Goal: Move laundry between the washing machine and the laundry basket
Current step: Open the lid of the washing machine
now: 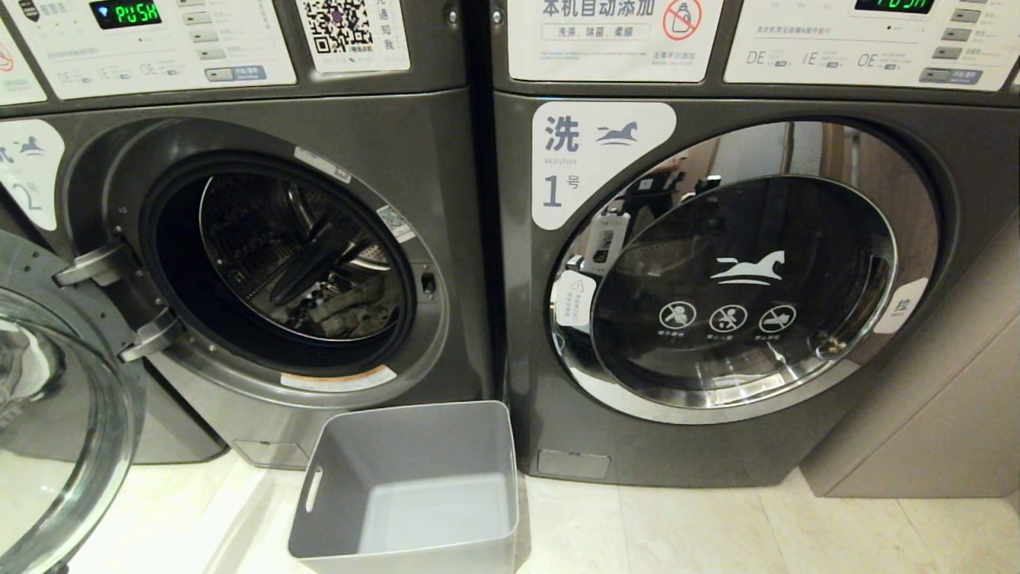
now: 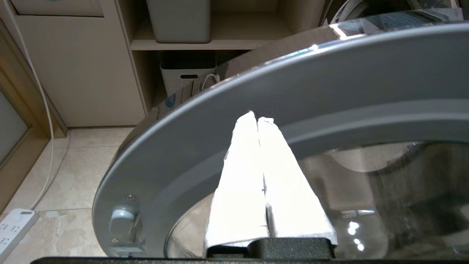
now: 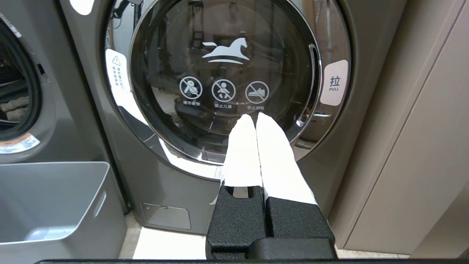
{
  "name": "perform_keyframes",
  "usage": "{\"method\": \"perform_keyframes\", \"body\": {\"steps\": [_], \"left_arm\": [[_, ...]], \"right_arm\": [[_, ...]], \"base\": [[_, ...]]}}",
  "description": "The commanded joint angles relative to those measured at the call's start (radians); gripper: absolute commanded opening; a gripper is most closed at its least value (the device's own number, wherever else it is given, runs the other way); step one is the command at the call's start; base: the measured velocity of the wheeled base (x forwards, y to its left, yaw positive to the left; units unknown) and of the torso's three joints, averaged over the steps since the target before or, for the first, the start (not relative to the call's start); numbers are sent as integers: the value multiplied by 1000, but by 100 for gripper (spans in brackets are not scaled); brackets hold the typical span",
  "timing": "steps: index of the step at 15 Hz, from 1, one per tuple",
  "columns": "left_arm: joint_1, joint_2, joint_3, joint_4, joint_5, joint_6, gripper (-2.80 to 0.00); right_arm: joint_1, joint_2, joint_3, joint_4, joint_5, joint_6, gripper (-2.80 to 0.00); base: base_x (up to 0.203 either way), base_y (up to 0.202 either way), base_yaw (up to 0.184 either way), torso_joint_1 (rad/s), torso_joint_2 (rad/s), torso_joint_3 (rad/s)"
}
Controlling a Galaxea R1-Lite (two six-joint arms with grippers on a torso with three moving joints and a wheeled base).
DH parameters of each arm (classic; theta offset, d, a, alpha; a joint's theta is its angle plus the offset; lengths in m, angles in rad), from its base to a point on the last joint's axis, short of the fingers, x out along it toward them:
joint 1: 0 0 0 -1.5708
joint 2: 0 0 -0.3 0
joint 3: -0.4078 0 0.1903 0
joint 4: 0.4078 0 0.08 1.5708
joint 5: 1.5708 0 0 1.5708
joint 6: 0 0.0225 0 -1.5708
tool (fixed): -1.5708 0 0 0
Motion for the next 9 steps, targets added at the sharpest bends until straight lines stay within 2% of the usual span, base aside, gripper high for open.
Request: {"method": "perform_keyframes", "body": {"steps": [1,5,9], "left_arm": [[43,65,-44,-4,-22,-1,-280],[86,121,-95,-6,-65,-3,-280],[104,151,-126,-16,-80,-8,-280]], "right_arm": [[0,2,40,-2,0,0,-280],[0,2,40,-2,0,0,-280],[0,2,40,-2,0,0,-280]], "base": [[0,0,0,0,0,0],[0,0,0,0,0,0],[0,0,0,0,0,0]]}}
